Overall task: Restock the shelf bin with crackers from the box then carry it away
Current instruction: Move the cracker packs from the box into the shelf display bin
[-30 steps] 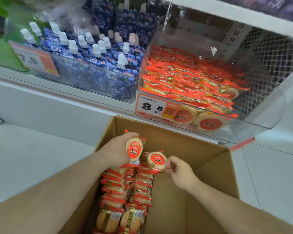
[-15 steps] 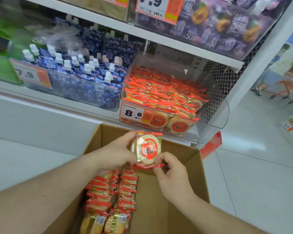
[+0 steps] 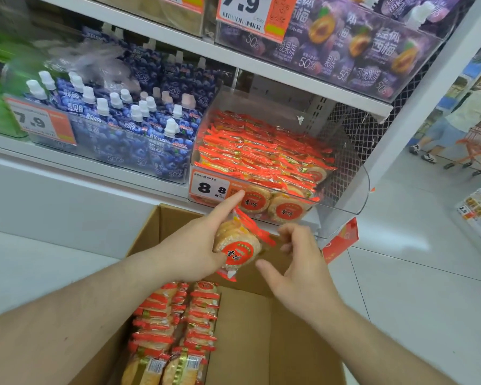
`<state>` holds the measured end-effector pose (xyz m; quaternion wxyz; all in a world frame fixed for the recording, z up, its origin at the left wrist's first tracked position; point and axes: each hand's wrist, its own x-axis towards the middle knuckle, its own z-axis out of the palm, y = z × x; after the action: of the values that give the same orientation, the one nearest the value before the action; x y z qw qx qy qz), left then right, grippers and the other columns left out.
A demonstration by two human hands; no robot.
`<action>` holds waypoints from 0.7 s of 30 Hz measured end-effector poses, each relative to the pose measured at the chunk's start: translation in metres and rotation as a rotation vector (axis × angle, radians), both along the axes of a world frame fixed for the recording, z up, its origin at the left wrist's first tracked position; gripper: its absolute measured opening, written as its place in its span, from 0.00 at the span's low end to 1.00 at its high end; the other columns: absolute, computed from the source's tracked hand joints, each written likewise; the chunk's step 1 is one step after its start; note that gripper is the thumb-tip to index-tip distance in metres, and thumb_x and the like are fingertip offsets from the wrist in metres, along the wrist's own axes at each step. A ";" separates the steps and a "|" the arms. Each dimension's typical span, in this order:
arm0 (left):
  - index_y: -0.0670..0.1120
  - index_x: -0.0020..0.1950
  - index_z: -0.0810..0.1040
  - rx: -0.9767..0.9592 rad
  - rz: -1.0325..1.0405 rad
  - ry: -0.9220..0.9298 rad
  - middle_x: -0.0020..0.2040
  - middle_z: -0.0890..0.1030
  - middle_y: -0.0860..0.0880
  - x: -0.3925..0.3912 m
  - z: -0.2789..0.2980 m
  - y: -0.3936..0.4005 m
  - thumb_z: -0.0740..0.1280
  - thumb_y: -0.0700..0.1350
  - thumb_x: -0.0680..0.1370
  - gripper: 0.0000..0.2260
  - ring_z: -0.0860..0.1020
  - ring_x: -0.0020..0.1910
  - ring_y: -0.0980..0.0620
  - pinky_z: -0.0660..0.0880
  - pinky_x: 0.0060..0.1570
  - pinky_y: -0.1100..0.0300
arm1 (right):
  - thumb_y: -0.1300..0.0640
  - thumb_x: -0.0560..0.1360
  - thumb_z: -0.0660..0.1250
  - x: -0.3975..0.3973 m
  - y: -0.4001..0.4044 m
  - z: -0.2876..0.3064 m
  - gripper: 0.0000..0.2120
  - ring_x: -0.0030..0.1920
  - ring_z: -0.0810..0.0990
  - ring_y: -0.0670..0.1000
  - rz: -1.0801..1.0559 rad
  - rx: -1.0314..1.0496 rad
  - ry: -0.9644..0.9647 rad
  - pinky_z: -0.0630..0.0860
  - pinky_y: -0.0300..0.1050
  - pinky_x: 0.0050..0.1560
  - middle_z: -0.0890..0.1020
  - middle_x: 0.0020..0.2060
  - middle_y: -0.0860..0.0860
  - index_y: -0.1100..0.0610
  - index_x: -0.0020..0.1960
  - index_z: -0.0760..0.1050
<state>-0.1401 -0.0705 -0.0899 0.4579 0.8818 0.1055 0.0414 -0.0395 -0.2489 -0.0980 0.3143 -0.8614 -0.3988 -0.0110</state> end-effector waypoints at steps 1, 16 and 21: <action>0.75 0.70 0.37 0.044 -0.027 0.003 0.60 0.74 0.57 0.002 0.002 -0.002 0.69 0.35 0.74 0.51 0.79 0.30 0.52 0.79 0.32 0.51 | 0.51 0.66 0.77 0.004 0.001 0.002 0.32 0.53 0.69 0.37 0.025 0.001 -0.027 0.65 0.27 0.56 0.69 0.57 0.42 0.49 0.65 0.65; 0.58 0.78 0.51 0.406 -0.005 -0.194 0.78 0.53 0.58 0.030 0.025 -0.006 0.65 0.45 0.77 0.35 0.45 0.76 0.60 0.43 0.73 0.58 | 0.56 0.68 0.77 0.051 -0.021 0.078 0.19 0.46 0.77 0.52 -0.182 0.074 -0.341 0.74 0.48 0.47 0.81 0.45 0.48 0.55 0.56 0.76; 0.57 0.78 0.49 0.631 -0.003 -0.065 0.79 0.43 0.55 0.049 0.020 -0.006 0.63 0.46 0.76 0.35 0.34 0.77 0.51 0.32 0.73 0.44 | 0.58 0.64 0.75 0.093 -0.014 0.104 0.18 0.42 0.79 0.62 -0.229 -0.254 -0.833 0.73 0.52 0.39 0.81 0.41 0.54 0.56 0.52 0.76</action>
<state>-0.0915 -0.0769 -0.0695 0.1650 0.9786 0.0715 0.0995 0.0535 -0.2632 0.0057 0.0154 -0.8539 -0.3917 -0.3424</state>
